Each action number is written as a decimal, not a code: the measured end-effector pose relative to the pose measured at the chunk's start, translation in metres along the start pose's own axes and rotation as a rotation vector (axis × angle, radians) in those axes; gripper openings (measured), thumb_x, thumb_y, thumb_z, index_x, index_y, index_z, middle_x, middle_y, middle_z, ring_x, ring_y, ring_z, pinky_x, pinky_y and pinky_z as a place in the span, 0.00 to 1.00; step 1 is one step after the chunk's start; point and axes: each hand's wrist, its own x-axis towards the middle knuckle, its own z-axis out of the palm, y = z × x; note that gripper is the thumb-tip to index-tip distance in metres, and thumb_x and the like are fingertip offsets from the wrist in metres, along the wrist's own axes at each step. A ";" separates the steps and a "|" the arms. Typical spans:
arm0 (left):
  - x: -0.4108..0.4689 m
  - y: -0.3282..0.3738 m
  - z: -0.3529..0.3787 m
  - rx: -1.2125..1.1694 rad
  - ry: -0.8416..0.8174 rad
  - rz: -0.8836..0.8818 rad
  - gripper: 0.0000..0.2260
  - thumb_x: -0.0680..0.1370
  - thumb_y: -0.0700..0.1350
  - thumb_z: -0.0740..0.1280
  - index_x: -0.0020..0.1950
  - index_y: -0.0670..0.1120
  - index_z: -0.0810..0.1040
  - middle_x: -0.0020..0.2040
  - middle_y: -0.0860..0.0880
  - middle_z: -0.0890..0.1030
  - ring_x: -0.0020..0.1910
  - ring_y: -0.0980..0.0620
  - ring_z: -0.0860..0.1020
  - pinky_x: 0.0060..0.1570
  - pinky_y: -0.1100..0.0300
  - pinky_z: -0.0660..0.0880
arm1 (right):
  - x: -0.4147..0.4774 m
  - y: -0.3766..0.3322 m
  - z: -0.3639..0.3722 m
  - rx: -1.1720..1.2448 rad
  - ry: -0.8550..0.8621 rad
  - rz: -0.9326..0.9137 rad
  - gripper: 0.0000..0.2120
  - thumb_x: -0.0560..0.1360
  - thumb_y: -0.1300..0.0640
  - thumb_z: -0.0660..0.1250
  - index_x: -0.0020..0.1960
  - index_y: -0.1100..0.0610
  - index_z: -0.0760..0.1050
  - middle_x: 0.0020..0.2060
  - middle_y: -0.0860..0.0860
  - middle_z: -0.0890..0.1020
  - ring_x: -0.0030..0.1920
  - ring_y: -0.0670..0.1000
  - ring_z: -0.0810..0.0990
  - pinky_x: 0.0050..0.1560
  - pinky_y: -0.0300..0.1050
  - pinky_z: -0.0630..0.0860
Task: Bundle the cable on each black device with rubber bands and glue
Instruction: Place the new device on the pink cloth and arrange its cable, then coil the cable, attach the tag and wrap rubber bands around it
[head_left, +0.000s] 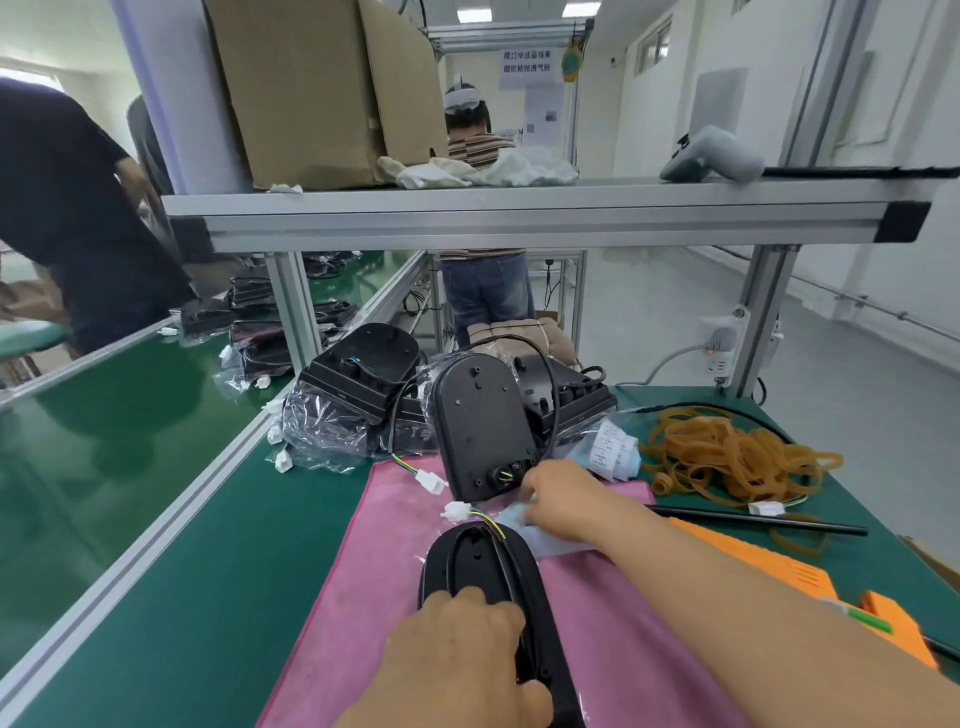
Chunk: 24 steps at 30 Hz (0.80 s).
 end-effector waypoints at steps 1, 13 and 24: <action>0.000 0.000 -0.001 -0.004 -0.002 0.005 0.11 0.71 0.57 0.63 0.47 0.54 0.65 0.48 0.51 0.66 0.56 0.46 0.69 0.48 0.53 0.66 | -0.003 0.000 0.002 0.019 -0.029 -0.043 0.16 0.75 0.58 0.67 0.63 0.53 0.78 0.61 0.54 0.80 0.61 0.56 0.77 0.60 0.44 0.74; -0.007 0.003 -0.011 -0.010 -0.007 0.035 0.10 0.72 0.57 0.64 0.45 0.54 0.66 0.55 0.51 0.73 0.58 0.48 0.72 0.57 0.53 0.72 | -0.035 0.019 -0.034 0.188 -0.237 -0.062 0.10 0.69 0.44 0.75 0.36 0.49 0.79 0.35 0.43 0.81 0.38 0.44 0.77 0.39 0.39 0.73; 0.039 -0.006 -0.033 -0.424 0.303 0.005 0.18 0.80 0.59 0.59 0.41 0.47 0.76 0.39 0.52 0.78 0.43 0.48 0.76 0.48 0.54 0.75 | -0.060 0.053 -0.030 1.518 -0.341 -0.126 0.09 0.74 0.71 0.67 0.43 0.58 0.77 0.40 0.55 0.81 0.38 0.50 0.77 0.34 0.38 0.74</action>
